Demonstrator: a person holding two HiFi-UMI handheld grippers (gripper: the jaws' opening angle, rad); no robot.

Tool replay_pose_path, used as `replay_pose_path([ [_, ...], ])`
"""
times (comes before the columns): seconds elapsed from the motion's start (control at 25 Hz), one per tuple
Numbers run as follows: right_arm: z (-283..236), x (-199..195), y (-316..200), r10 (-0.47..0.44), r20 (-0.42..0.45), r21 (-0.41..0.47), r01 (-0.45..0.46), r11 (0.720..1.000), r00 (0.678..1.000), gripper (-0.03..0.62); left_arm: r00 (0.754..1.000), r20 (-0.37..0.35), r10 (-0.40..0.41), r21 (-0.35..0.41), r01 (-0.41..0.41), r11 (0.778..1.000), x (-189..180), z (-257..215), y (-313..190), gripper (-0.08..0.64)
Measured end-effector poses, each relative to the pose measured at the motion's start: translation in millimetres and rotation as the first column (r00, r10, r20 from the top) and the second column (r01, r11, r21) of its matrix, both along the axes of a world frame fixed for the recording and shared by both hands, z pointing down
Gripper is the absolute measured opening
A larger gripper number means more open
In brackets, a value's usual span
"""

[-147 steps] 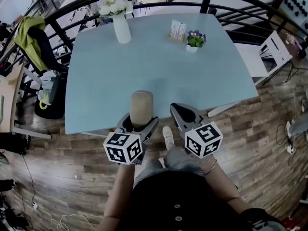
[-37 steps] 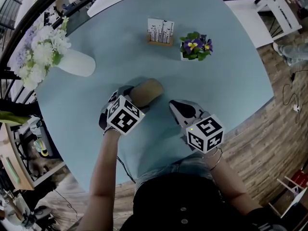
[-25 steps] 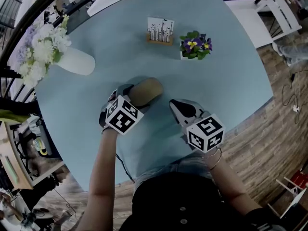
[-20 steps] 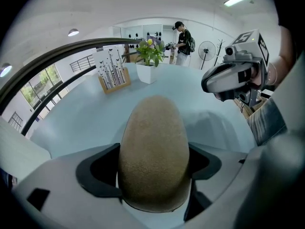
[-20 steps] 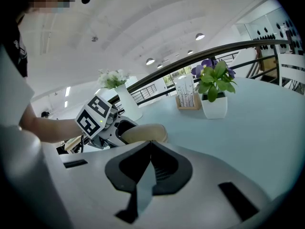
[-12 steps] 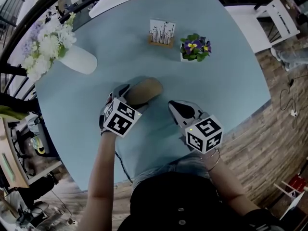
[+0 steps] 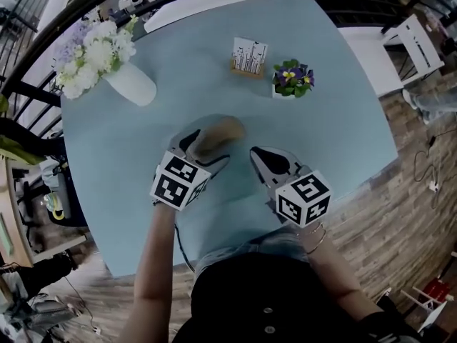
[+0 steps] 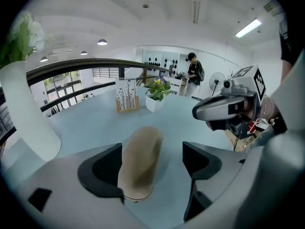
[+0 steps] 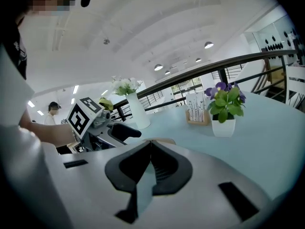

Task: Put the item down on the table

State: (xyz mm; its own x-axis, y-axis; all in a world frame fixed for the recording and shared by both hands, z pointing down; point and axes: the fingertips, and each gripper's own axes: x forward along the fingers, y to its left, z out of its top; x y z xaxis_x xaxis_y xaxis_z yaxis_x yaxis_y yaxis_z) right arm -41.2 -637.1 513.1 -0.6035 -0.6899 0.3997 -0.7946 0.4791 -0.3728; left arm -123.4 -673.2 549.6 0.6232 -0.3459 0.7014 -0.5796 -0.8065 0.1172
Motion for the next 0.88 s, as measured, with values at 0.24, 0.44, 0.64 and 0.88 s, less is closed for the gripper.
replay_pose_path([
  [0.24, -24.0, -4.0, 1.4, -0.035, 0.000, 0.054, 0.034, 0.998, 0.999, 0.008, 0.988, -0.127, -0.085, 0.056, 0.092, 0.994, -2.4, -45.2, 8.0, 0.407],
  [0.44, -42.6, -12.1, 3.6, -0.078, -0.016, 0.097, 0.079, 0.992, 0.997, 0.008, 0.977, -0.175, -0.123, 0.148, 0.149, 0.978, -7.6, -75.9, 15.0, 0.407],
  [0.64, -58.3, -14.5, 4.8, -0.103, -0.018, 0.139, 0.105, 0.985, 0.994, 0.008, 0.970, -0.210, -0.123, 0.247, 0.175, 0.953, -5.6, -101.6, 29.1, 0.407],
  [0.88, -75.3, -24.0, 10.2, -0.141, -0.035, 0.194, 0.145, 0.970, 0.989, 0.008, 0.951, -0.272, -0.148, 0.295, 0.229, 0.928, -8.5, -123.6, 43.3, 0.407],
])
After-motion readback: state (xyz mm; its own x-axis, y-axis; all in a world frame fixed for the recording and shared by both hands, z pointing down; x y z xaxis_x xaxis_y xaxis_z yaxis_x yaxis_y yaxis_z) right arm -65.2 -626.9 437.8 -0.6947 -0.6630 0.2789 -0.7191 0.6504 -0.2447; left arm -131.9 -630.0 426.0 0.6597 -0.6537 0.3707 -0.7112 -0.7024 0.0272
